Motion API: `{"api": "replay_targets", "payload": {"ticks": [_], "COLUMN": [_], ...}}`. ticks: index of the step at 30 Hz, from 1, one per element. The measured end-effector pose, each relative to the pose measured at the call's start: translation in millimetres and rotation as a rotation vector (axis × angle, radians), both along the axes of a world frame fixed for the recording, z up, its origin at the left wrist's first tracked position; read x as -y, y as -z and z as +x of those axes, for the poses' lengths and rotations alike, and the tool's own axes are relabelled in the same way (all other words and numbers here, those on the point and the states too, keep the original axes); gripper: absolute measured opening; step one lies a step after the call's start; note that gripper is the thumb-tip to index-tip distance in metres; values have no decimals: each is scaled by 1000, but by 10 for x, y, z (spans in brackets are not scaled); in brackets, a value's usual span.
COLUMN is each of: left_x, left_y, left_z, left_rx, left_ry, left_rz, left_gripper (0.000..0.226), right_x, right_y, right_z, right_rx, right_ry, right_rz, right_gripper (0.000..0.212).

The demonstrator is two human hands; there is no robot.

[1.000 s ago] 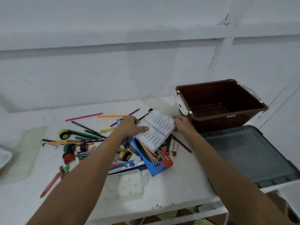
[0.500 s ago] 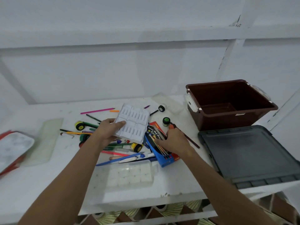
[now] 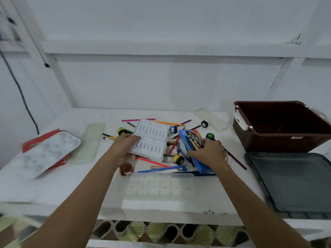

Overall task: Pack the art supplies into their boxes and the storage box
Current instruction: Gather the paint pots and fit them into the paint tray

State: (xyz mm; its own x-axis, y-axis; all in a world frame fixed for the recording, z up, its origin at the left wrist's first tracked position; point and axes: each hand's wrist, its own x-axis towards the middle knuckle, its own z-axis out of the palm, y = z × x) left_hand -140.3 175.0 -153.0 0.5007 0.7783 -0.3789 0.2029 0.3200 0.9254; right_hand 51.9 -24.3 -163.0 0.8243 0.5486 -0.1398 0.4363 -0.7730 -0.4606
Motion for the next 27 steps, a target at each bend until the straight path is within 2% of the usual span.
{"api": "replay_targets", "payload": {"ticks": [4,8,14,19,22,24,27], "left_x": [-177,-388,-834,-1218,-1376,-1468,-1568], "left_y": [-133,-286,-402,-304,-208,-123,-4], "left_z": [-346,-840,-1909,-2626,-2846,-2927,-2975], "left_rx": [26,21,-56,-138,-215,-294,-513], "left_ry": [-68,-163,-401,-610,-663,-671,-626], "left_rz": [46,119,208,240,253,281,323], "left_gripper": [13,13,20,20,9,13,23], "right_x": [-305,-888,-1960,-2655,-2944,-3103,-3286], "right_y": [-187,-270,-330,-279,-181,-107,-25], "right_z": [-243,-664,-1685,-2413,-2691,-2817,-2945], "right_rx": [36,27,-51,-78,-101,-110,-93], "right_ry": [-82,-220,-478,-606,-643,-655,-661], "right_rz": [124,219,185,134,107,90,62], "right_gripper": [79,80,75,75,77,78,79]}}
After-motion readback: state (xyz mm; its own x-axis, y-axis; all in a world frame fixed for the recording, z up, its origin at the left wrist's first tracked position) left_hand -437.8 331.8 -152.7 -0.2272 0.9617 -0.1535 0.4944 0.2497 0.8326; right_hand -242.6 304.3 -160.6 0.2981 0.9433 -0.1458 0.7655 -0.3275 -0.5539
